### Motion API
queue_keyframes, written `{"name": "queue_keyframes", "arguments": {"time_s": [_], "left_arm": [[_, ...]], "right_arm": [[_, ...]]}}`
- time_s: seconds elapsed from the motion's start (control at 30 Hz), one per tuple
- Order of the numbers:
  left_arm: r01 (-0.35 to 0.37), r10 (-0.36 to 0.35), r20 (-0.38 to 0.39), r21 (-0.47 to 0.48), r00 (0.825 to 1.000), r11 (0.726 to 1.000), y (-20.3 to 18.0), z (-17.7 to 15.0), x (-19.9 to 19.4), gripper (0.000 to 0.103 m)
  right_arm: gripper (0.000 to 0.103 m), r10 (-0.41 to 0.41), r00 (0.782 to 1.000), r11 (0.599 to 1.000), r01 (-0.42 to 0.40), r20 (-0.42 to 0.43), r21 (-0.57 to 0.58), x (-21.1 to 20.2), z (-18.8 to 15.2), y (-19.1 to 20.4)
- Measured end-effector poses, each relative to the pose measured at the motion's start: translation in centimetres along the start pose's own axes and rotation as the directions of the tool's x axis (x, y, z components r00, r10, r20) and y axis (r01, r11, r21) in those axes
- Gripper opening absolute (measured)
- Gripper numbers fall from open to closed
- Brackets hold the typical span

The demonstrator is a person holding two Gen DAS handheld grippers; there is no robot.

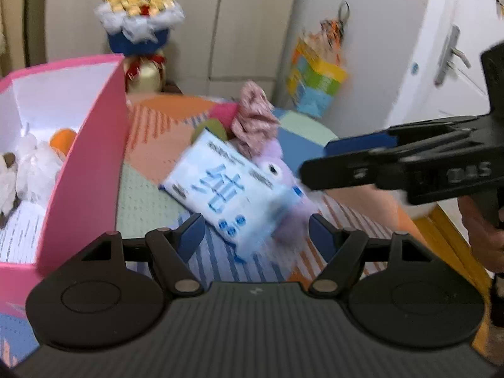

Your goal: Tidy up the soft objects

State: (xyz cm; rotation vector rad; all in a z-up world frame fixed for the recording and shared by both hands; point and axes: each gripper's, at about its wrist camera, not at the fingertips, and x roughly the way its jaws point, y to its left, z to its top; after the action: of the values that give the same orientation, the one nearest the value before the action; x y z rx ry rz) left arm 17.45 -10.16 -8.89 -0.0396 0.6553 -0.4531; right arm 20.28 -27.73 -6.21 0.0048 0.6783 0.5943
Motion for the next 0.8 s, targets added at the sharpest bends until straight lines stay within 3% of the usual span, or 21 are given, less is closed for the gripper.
{"name": "queue_keyframes", "arguments": {"time_s": [0.13,0.3,0.53,0.8], "left_arm": [[-0.065,0.065,0.033,-0.004,0.997,0.998,-0.2,-0.2,1.5,0.071],[-0.064,0.066,0.023,-0.092,0.998,0.994,0.8,-0.5,3.1,0.070],[0.014,-0.025,-0.042,-0.237,0.999,0.971,2.4,-1.4,4.8,0.072],[0.008,-0.011,-0.011,-0.265,1.000,0.964,2.4,-1.6,5.0,0.071]], "right_arm": [[0.046,0.005,0.999,0.999,-0.007,-0.053,-0.034,2.9,0.8,-0.2],[0.028,0.000,0.994,0.998,-0.006,-0.109,-0.057,5.9,1.1,-0.7],[0.028,0.032,0.989,0.999,-0.036,-0.142,-0.031,7.3,1.1,-1.5],[0.031,0.009,0.989,0.993,-0.026,-0.148,-0.114,7.9,0.8,-0.4]]}}
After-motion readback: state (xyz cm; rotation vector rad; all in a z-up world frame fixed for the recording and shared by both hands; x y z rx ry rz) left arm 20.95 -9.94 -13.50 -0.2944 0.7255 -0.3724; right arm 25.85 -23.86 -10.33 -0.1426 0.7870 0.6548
